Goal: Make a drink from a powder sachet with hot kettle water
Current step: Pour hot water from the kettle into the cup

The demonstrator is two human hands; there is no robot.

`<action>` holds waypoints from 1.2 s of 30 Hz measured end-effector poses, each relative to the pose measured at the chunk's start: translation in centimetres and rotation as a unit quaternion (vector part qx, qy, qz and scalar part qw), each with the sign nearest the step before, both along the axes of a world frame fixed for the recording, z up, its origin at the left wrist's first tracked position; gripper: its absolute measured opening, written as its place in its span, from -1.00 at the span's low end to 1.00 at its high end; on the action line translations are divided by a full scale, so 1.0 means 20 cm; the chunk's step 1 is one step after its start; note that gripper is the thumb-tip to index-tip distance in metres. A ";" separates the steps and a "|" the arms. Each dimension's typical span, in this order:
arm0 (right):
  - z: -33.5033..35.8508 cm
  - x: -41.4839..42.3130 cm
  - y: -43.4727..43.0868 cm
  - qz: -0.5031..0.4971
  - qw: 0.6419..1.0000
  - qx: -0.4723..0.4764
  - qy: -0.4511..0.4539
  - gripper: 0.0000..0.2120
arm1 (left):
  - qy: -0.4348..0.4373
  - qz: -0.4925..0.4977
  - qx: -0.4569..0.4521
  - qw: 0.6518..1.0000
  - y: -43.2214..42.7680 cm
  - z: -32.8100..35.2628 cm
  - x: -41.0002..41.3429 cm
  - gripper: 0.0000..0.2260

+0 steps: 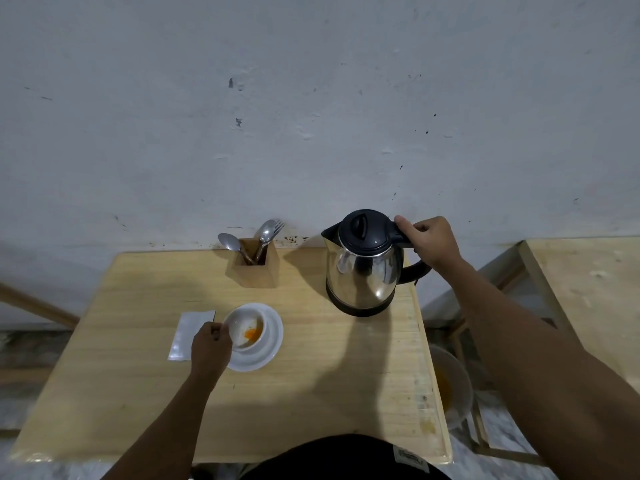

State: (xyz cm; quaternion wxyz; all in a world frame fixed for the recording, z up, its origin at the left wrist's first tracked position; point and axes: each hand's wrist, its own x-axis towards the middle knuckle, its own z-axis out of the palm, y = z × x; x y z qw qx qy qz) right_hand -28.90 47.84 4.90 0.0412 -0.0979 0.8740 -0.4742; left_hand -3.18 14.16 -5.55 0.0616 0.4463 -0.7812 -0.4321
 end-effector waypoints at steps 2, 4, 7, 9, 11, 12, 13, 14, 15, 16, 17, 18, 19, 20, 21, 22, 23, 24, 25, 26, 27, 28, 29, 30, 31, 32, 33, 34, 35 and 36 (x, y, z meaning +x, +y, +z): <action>-0.01 0.01 0.00 -0.011 1.000 -0.012 0.010 -0.37 | 0.001 -0.001 0.004 1.000 -0.01 0.00 0.00 -0.81; -0.01 0.02 0.00 -0.025 0.999 -0.020 0.021 -0.38 | 0.001 -0.007 0.009 1.000 -0.01 0.01 0.00 -0.82; 0.03 0.04 -0.01 -0.033 0.998 -0.029 0.043 -0.39 | 0.000 -0.012 0.012 1.000 -0.01 0.01 0.00 -0.83; 0.09 0.05 -0.02 -0.030 0.997 -0.033 0.060 -0.39 | 0.001 -0.013 0.010 1.000 -0.02 0.01 0.01 -0.83; 0.16 0.05 -0.04 -0.022 0.996 -0.034 0.078 -0.38 | 0.002 -0.013 0.015 1.000 -0.02 0.01 0.01 -0.82; 0.19 0.06 -0.06 -0.017 0.996 -0.031 0.087 -0.37 | 0.001 -0.014 0.020 1.000 -0.02 0.01 0.01 -0.82; 0.23 0.06 -0.07 -0.009 0.995 -0.025 0.096 -0.37 | 0.000 -0.014 0.026 1.000 -0.03 0.01 0.01 -0.81; 0.27 0.07 -0.09 -0.001 0.994 -0.016 0.106 -0.37 | 0.000 -0.013 0.032 0.999 -0.03 0.02 0.01 -0.81; 0.30 0.08 -0.11 0.008 0.993 -0.005 0.114 -0.37 | 0.002 -0.012 0.038 0.999 -0.03 0.02 0.02 -0.81; 0.34 0.10 -0.13 0.016 0.993 0.007 0.121 -0.36 | 0.004 -0.011 0.043 0.999 -0.03 0.03 0.02 -0.80; 0.37 0.11 -0.15 0.023 0.991 0.020 0.127 -0.35 | 0.007 -0.011 0.048 0.999 -0.03 0.03 0.02 -0.79; 0.40 0.13 -0.18 0.029 0.990 0.036 0.133 -0.33 | 0.010 -0.012 0.054 0.998 -0.03 0.04 0.03 -0.80; 0.43 0.15 -0.21 0.034 0.988 0.056 0.139 -0.33 | 0.011 -0.013 0.064 0.998 -0.03 0.05 0.03 -0.81; 0.46 0.17 -0.24 0.041 0.986 0.078 0.144 -0.34 | 0.011 -0.018 0.073 0.997 -0.04 0.06 0.04 -0.83; 0.49 0.19 -0.28 0.047 0.982 0.103 0.149 -0.35 | 0.011 -0.024 0.082 0.996 -0.04 0.07 0.04 -0.84; 0.52 0.21 -0.31 0.055 0.979 0.129 0.150 -0.35 | 0.013 -0.031 0.088 0.996 -0.05 0.07 0.05 -0.85; 0.55 0.24 -0.35 0.061 0.975 0.156 0.149 -0.35 | 0.016 -0.037 0.095 0.995 -0.06 0.07 0.05 -0.85; 0.57 0.26 -0.39 0.066 0.970 0.183 0.146 -0.35 | 0.020 -0.041 0.103 0.994 -0.06 0.07 0.06 -0.85; 0.60 0.28 -0.43 0.071 0.965 0.209 0.142 -0.35 | 0.025 -0.043 0.109 0.993 -0.07 0.08 0.06 -0.84; 0.62 0.31 -0.47 0.079 0.959 0.234 0.140 -0.34 | 0.028 -0.044 0.115 0.992 -0.07 0.08 0.06 -0.84; 0.63 0.34 -0.52 0.089 0.952 0.258 0.136 -0.33 | 0.028 -0.045 0.125 0.991 -0.09 0.08 0.08 -0.84; 0.64 0.36 -0.56 0.096 0.947 0.277 0.132 -0.33 | 0.029 -0.048 0.133 0.989 -0.09 0.08 0.08 -0.83; 0.66 0.37 -0.57 0.103 0.942 0.293 0.130 -0.33 | 0.031 -0.055 0.142 0.988 -0.08 0.08 0.07 -0.83; 0.66 0.39 -0.61 0.113 0.935 0.310 0.128 -0.33 | 0.033 -0.059 0.148 0.987 -0.09 0.08 0.07 -0.82; 0.66 0.41 -0.64 0.124 0.929 0.325 0.126 -0.33 | 0.036 -0.066 0.152 0.985 -0.11 0.08 0.08 -0.82; 0.66 0.43 -0.67 0.135 0.924 0.337 0.123 -0.33 | 0.038 -0.074 0.155 0.984 -0.12 0.08 0.08 -0.83; 0.66 0.44 -0.70 0.148 0.918 0.348 0.116 -0.34 | 0.039 -0.082 0.158 0.983 -0.13 0.07 0.09 -0.83; 0.66 0.45 -0.73 0.160 0.913 0.358 0.108 -0.34 | 0.040 -0.090 0.160 0.982 -0.14 0.07 0.10 -0.84; 0.65 0.46 -0.75 0.173 0.908 0.368 0.099 -0.34 | 0.040 -0.098 0.162 0.981 -0.15 0.07 0.10 -0.85; 0.64 0.46 -0.77 0.188 0.903 0.376 0.093 -0.33 | 0.041 -0.107 0.163 0.980 -0.16 0.07 0.11 -0.86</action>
